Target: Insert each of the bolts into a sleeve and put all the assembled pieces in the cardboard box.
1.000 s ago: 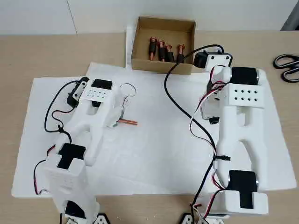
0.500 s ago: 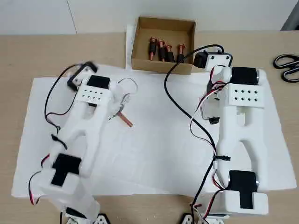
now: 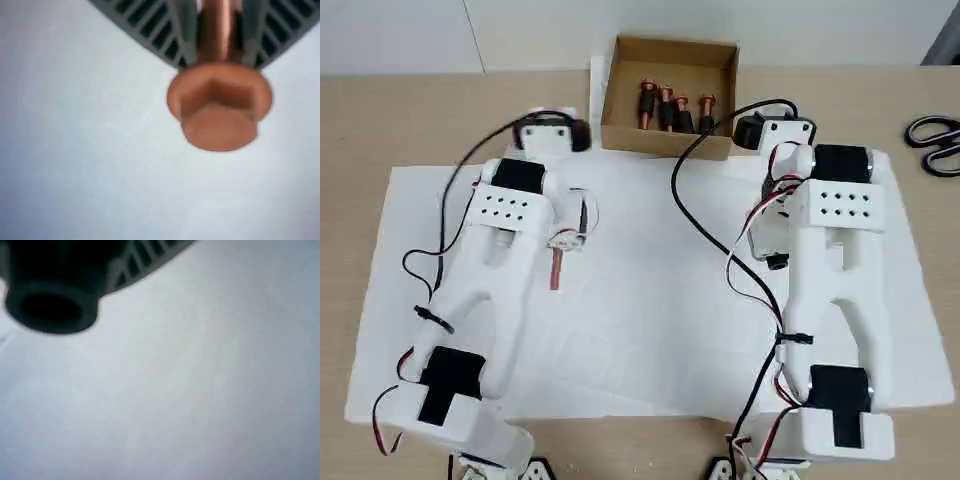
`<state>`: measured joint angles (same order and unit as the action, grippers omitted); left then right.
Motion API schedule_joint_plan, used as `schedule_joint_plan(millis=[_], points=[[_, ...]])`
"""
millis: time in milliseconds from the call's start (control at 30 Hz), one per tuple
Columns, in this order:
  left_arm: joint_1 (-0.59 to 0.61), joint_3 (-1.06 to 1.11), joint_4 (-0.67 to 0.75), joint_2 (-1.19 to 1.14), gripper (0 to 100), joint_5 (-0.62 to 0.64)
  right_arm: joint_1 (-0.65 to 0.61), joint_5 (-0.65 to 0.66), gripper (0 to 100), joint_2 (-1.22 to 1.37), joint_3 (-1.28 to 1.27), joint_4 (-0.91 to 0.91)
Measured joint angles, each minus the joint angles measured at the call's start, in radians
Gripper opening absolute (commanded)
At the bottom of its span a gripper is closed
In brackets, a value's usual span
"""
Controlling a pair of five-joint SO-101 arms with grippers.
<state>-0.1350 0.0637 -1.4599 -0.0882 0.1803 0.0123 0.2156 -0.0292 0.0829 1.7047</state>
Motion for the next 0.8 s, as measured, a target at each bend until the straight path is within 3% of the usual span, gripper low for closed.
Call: schedule_joint_plan(millis=[200, 500, 667, 800], points=[[0.009, 0.034, 0.054, -0.003, 1, -0.060, 0.000, 0.000, 0.4, 0.000, 0.000, 0.000], [0.011, 0.072, 0.163, -0.201, 1, -0.066, 0.000, 0.000, 0.4, 0.000, 0.000, 0.000], [0.011, 0.071, 0.166, -0.213, 14, -0.066, 0.000, 0.000, 0.4, 0.000, 0.000, 0.000], [0.011, 0.071, 0.172, -0.213, 15, -0.066, 0.000, 0.000, 0.4, 0.000, 0.000, 0.000]])
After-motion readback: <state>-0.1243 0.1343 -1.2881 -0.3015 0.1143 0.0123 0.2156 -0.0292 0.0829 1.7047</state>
